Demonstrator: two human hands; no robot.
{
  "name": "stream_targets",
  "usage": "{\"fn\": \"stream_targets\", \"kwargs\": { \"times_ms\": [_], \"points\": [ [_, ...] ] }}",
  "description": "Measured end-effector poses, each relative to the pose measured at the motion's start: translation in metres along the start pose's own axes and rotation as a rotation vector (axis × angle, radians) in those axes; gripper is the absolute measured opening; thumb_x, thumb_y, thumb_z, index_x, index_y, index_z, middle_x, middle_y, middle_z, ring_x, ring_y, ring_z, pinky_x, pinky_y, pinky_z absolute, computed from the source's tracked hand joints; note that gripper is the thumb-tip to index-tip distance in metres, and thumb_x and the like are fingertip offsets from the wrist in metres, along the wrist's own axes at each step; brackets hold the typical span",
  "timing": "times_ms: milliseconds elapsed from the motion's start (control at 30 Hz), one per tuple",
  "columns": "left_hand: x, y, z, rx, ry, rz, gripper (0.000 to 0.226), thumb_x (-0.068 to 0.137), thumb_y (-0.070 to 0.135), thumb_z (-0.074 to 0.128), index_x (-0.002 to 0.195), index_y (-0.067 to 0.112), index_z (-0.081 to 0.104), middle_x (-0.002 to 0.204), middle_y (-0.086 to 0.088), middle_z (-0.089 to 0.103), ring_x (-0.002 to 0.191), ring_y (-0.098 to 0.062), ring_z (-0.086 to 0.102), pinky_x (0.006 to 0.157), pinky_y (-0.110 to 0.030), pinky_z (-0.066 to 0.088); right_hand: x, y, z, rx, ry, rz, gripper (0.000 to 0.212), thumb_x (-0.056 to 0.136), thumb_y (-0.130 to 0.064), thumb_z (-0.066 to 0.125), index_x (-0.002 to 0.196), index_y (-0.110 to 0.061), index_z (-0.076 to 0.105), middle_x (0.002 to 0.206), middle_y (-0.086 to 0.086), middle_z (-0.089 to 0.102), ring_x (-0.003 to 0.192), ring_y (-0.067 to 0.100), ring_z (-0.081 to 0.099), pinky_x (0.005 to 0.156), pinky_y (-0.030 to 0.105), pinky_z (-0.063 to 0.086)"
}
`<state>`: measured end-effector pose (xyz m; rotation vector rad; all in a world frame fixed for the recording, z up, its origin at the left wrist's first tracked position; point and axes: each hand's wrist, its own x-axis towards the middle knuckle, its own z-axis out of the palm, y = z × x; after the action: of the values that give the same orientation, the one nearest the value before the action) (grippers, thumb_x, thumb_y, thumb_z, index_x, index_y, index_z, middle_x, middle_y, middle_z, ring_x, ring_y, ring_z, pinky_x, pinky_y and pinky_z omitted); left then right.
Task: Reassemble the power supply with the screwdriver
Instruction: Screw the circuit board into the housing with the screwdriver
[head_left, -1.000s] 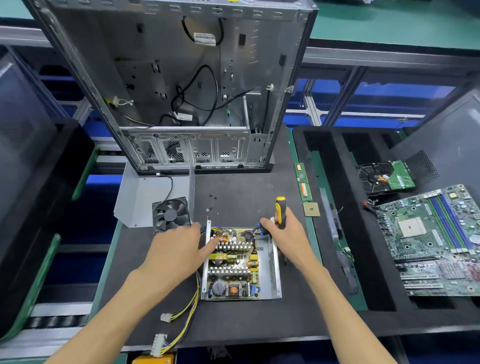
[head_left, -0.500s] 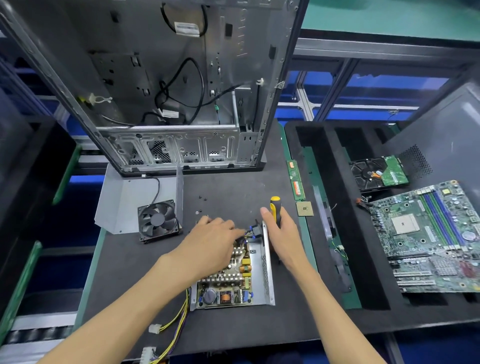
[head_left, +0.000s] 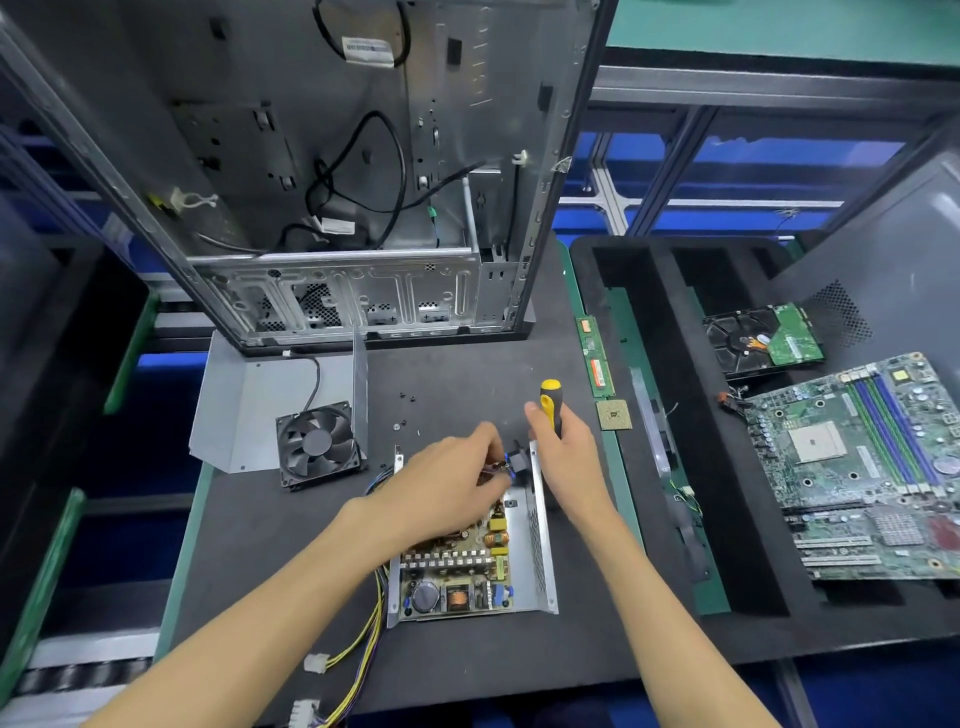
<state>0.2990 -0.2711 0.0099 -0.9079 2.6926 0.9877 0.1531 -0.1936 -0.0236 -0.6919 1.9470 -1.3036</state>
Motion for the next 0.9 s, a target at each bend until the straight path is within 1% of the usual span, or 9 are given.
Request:
{"fn": "stream_targets", "kwargs": {
  "times_ms": [67,200,367,467,600,667,733,833,900],
  "points": [
    [0.008,0.003,0.003,-0.134,-0.019,-0.021,0.046,0.091,0.043,0.066,0.125,0.031,0.038,0.114,0.001,0.067,0.104,-0.024,0.062,0.09,-0.042,0.052,-0.002,0.001,0.0,0.02,0.027,0.028,0.036,0.103,-0.031,0.056,0.071,-0.021,0.044,0.065,-0.006,0.04,0.061,0.009,0.039,0.064,0.03,0.035],
    [0.021,0.006,0.007,-0.132,-0.003,0.042,0.069,0.083,0.037,0.077,0.137,0.037,0.034,0.095,0.008,0.052,0.087,-0.014,0.055,0.072,-0.033,0.046,-0.005,0.002,-0.001,0.018,0.079,0.044,0.031,0.103,-0.034,0.054,0.079,-0.015,0.055,0.073,0.0,0.052,0.069,0.013,0.051,0.071,0.033,0.043],
    [0.031,0.006,0.012,-0.038,0.083,-0.023,0.045,0.086,0.037,0.071,0.125,0.019,0.058,0.107,-0.002,0.058,0.101,-0.024,0.059,0.074,-0.03,0.039,-0.006,0.003,-0.005,0.05,0.151,0.094,0.027,0.104,-0.037,0.053,0.087,-0.017,0.06,0.082,-0.001,0.066,0.084,0.02,0.066,0.08,0.046,0.052],
    [0.032,0.008,0.008,-0.036,0.149,-0.092,0.027,0.088,0.034,0.067,0.107,0.016,0.063,0.108,-0.005,0.063,0.099,-0.028,0.062,0.077,-0.034,0.046,-0.008,0.002,-0.01,0.057,0.142,0.078,0.022,0.104,-0.034,0.054,0.094,-0.016,0.061,0.085,-0.004,0.069,0.078,0.007,0.068,0.076,0.043,0.051],
    [0.034,0.006,-0.004,-0.166,0.102,-0.195,0.013,0.088,0.027,0.069,0.095,0.023,0.058,0.095,0.0,0.067,0.081,-0.016,0.063,0.063,-0.026,0.045,-0.01,0.003,-0.017,0.005,0.079,0.061,0.023,0.101,-0.031,0.06,0.099,-0.008,0.058,0.09,-0.002,0.074,0.076,0.008,0.068,0.067,0.039,0.05],
    [0.035,0.007,-0.011,-0.289,0.057,-0.234,0.014,0.085,0.023,0.071,0.083,0.025,0.057,0.083,0.002,0.067,0.064,-0.009,0.059,0.05,-0.02,0.041,-0.01,0.006,-0.019,0.015,0.043,0.065,0.018,0.101,-0.027,0.06,0.095,-0.012,0.053,0.092,-0.004,0.075,0.069,0.009,0.066,0.055,0.028,0.05],
    [0.036,0.008,-0.015,-0.449,0.027,-0.265,0.013,0.08,0.018,0.074,0.074,0.02,0.063,0.071,-0.006,0.071,0.058,-0.014,0.059,0.048,-0.019,0.043,-0.01,0.008,-0.018,0.017,0.018,0.096,0.015,0.1,-0.023,0.06,0.092,-0.015,0.05,0.087,-0.011,0.075,0.066,0.007,0.067,0.049,0.022,0.049],
    [0.036,0.007,-0.013,-0.583,0.039,-0.283,0.013,0.079,0.014,0.077,0.073,0.017,0.065,0.062,0.0,0.071,0.057,-0.013,0.061,0.048,-0.021,0.044,-0.01,0.013,-0.017,0.034,-0.015,0.147,0.015,0.097,-0.018,0.061,0.09,-0.015,0.047,0.075,-0.014,0.07,0.087,0.031,0.072,0.06,0.042,0.06],
    [0.037,0.005,-0.007,-0.51,0.102,-0.279,0.017,0.084,0.019,0.076,0.092,0.019,0.061,0.078,0.004,0.069,0.062,-0.008,0.06,0.052,-0.022,0.042,-0.013,0.012,-0.016,0.034,-0.042,0.139,0.025,0.093,-0.031,0.065,0.095,-0.011,0.049,0.081,-0.008,0.071,0.086,0.038,0.071,0.074,0.057,0.059]
  ]
}}
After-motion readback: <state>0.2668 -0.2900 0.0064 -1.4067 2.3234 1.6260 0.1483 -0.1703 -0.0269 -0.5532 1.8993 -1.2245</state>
